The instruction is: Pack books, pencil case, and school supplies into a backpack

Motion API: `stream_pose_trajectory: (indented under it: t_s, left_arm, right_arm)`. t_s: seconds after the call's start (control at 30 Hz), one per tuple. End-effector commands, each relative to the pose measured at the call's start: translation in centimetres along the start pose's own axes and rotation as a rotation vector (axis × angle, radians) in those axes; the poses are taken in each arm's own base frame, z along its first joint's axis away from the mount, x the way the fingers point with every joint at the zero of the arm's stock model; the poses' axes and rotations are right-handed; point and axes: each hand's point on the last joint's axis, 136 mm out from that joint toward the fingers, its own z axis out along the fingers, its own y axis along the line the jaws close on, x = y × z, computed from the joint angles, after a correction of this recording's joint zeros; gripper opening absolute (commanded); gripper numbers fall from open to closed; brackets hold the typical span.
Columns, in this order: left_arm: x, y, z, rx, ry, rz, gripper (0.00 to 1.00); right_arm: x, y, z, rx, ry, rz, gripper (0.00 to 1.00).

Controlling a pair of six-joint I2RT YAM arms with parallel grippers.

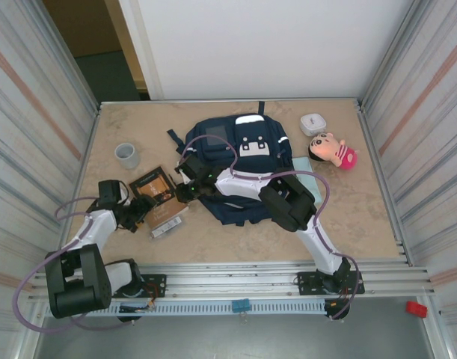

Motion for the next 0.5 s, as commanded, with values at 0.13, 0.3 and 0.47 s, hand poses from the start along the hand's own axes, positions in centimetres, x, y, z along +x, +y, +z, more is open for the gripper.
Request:
stream_pose_trajectory:
  t_s: [0.13, 0.3, 0.47]
  left_arm:
    - [0.1, -4.6, -1.4, 0.197, 0.017, 0.053, 0.75]
    - [-0.1, -7.3, -3.1, 0.26, 0.009, 0.099, 0.75]
    - [0.2, -8.5, -3.0, 0.286, 0.026, 0.127, 0.76]
  right_arm:
    - [4.1, -2.0, 1.4, 0.035, 0.143, 0.026, 0.2]
    - [4.0, -1.8, 0.8, 0.013, 0.134, 0.043, 0.19]
    - [3.9, -1.5, 0.6, -0.024, 0.13, 0.062, 0.16]
